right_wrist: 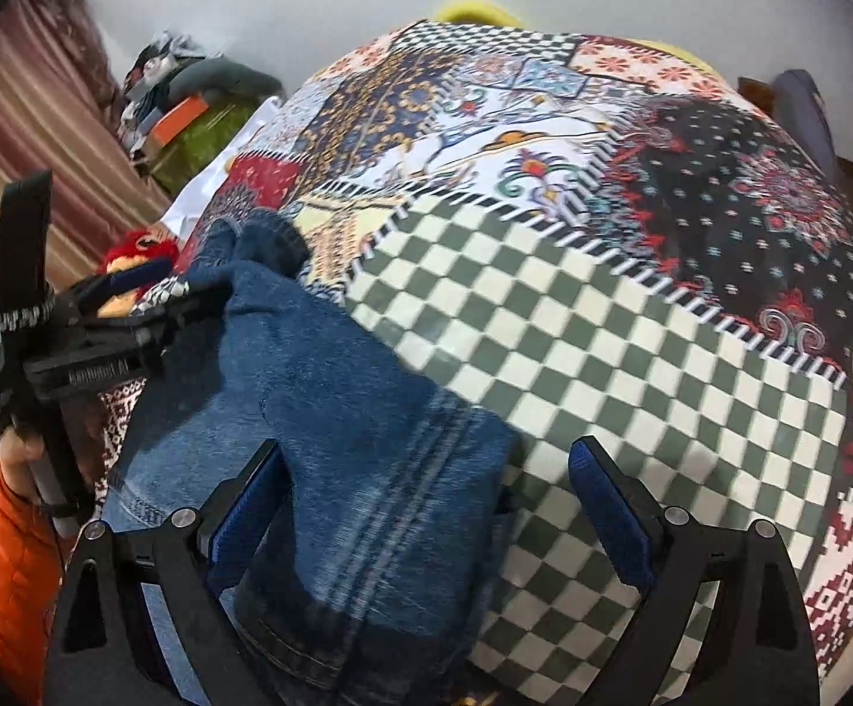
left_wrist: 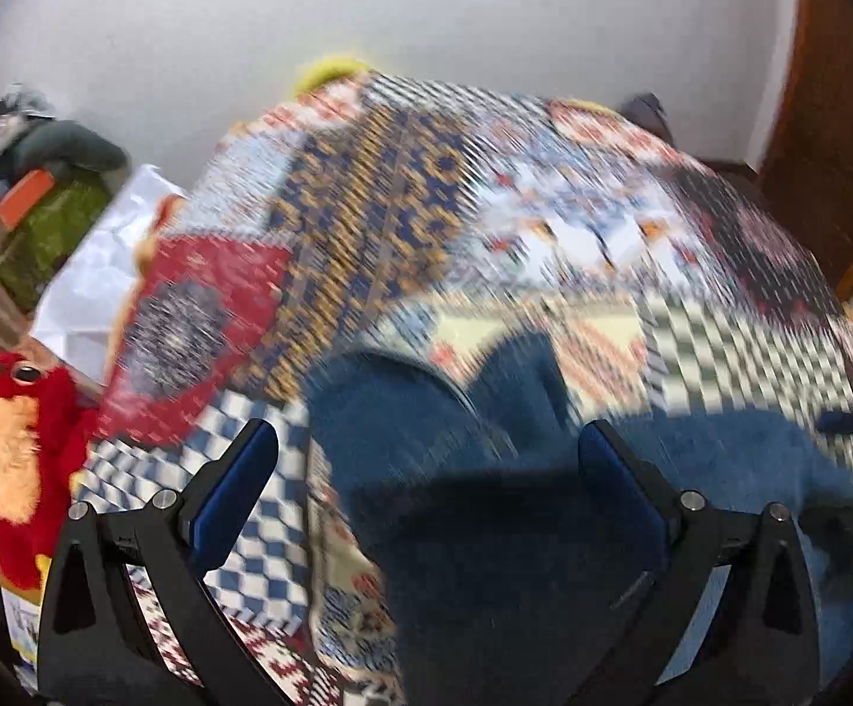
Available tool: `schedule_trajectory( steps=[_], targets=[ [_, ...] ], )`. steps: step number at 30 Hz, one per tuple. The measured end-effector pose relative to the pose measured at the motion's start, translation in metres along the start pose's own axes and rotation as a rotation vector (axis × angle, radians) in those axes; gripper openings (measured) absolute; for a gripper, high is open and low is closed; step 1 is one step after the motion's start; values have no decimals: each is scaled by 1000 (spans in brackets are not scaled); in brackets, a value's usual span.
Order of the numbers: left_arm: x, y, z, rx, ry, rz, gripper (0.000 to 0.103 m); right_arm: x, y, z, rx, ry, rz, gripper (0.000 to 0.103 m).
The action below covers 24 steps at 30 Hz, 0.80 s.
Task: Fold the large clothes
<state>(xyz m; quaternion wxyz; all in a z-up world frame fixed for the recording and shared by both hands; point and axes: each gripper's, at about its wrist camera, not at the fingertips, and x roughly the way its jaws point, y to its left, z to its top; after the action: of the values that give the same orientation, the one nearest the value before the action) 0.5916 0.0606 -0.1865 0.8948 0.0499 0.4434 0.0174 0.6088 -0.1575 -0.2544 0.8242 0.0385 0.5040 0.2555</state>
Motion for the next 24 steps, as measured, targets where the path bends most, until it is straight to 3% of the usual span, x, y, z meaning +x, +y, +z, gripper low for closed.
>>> schedule_trajectory(
  steps=[3,8,16,24],
  targets=[
    [-6,13,15,-40,0,32,103,-12,-4,2,-4,-19,-45,94],
    [-40,31,11,-75,-35,-40,103,-50,-4,3,9,-68,-84,94],
    [-72,36,-45,-87,63,-199,103,-74,21,-19,-6,-25,16,94],
    [-87,37,-114,-184,138,-396,103,-47,12,-75,73,102,108,94]
  ],
)
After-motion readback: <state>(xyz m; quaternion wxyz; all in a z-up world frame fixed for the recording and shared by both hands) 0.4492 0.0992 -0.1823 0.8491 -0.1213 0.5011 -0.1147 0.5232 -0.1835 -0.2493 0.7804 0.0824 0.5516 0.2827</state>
